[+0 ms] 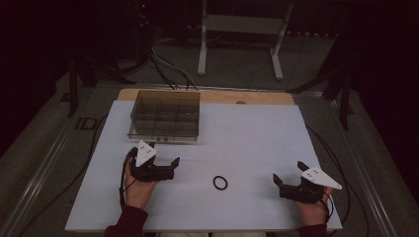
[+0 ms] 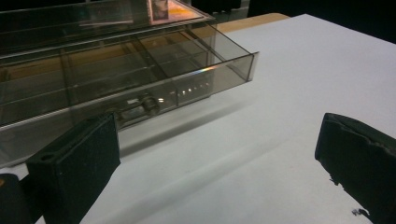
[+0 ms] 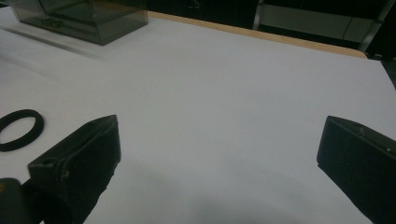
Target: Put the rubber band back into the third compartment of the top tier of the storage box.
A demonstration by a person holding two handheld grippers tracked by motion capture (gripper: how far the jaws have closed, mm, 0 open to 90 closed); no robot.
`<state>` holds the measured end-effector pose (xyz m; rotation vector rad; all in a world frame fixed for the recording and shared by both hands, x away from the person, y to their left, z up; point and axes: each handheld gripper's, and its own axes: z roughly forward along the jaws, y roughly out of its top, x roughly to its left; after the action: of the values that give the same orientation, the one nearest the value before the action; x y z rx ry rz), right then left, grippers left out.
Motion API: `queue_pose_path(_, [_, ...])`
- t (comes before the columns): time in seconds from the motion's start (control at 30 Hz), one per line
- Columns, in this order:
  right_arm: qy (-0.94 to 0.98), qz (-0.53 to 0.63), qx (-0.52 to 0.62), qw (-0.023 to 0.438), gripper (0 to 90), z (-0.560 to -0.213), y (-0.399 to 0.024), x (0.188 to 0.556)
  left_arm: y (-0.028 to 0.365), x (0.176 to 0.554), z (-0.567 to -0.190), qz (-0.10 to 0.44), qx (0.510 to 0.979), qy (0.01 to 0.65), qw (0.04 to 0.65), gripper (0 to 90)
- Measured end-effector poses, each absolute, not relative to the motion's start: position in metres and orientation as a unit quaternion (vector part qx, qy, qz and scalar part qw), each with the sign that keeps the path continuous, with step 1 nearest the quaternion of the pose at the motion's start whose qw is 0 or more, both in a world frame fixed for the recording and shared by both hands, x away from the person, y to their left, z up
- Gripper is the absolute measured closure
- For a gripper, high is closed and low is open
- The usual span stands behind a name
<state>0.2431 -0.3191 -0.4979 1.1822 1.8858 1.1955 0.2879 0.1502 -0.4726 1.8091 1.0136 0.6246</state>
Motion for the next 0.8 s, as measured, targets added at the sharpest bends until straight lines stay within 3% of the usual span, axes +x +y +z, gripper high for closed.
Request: queue_pose_path(0.8, [0.71, 0.45, 0.447, 0.307, 0.1, -0.498, -0.321, 0.242, 0.11, 0.3, -0.484, 0.22, 0.753, 0.391, 0.48, 0.9])
